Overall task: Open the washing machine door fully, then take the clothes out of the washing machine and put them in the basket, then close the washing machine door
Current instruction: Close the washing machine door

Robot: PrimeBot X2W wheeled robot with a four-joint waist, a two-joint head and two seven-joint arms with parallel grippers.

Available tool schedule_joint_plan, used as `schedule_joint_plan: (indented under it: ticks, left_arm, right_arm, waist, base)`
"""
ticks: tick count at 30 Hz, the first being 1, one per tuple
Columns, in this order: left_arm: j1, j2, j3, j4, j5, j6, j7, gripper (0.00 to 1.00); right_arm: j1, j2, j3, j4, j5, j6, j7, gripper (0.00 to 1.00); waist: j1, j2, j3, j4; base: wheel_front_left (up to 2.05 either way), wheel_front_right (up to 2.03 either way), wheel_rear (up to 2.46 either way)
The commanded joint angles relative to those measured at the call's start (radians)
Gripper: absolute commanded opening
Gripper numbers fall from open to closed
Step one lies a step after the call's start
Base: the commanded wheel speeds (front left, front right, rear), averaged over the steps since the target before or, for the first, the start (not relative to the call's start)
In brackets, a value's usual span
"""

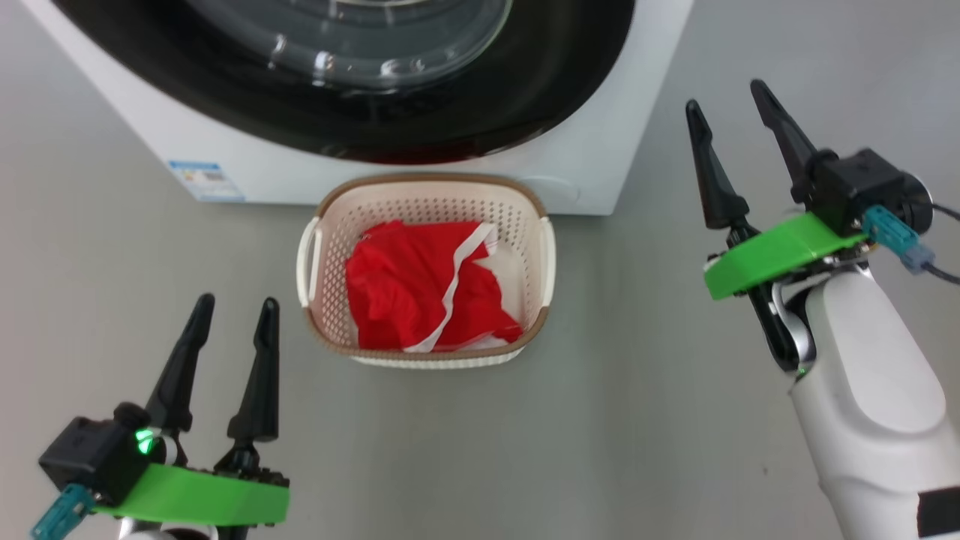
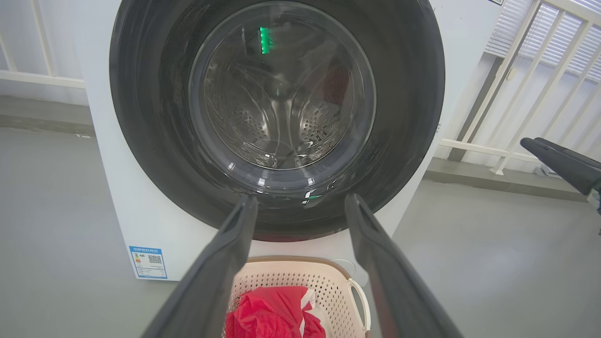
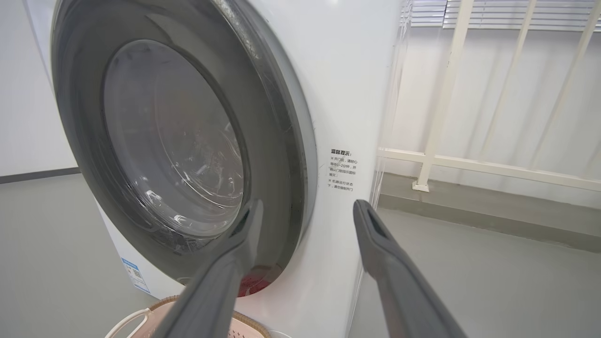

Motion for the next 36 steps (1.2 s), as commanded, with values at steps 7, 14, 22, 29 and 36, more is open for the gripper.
schedule_joint_plan:
  ticks: [7,14,22,29,36]
  left_arm:
    - [0.067,0.037,0.051,-0.042,-0.013,0.024,0.005,1.0]
    - [0.124,0.047,0.051,-0.053,0.001,0.036,0.002,1.0]
    - [0.188,0.056,0.048,-0.081,0.016,0.051,-0.001,1.0]
    - [0.249,0.075,0.052,-0.098,0.025,0.061,0.003,1.0]
    - [0.284,0.064,0.065,-0.113,-0.001,0.069,0.001,1.0]
  right_arm:
    - [0.156,0.014,-0.035,-0.125,-0.015,-0.003,-0.006,1.0]
    - [0.293,0.014,-0.067,-0.19,-0.003,-0.003,-0.006,1.0]
    - [0.48,0.014,-0.118,-0.276,-0.005,-0.003,-0.006,1.0]
    - [0.597,0.014,-0.123,-0.404,0.028,-0.003,0.011,1.0]
    - [0.689,0.014,-0.147,-0.526,0.03,-0.003,0.061,1.0]
  waist:
    - [0.0,0.0,-0.137,-0.1]
    - [0.0,0.0,-0.213,-0.115]
    - [0.0,0.0,-0.278,-0.106]
    - [0.0,0.0,-0.311,-0.118]
    - [0.0,0.0,-0.33,-0.124]
  base:
    - [0.0,0.0,0.0]
    - [0.0,0.0,0.0]
    - [0.0,0.0,0.0]
    - [0.0,0.0,0.0]
    - [0.0,0.0,0.0]
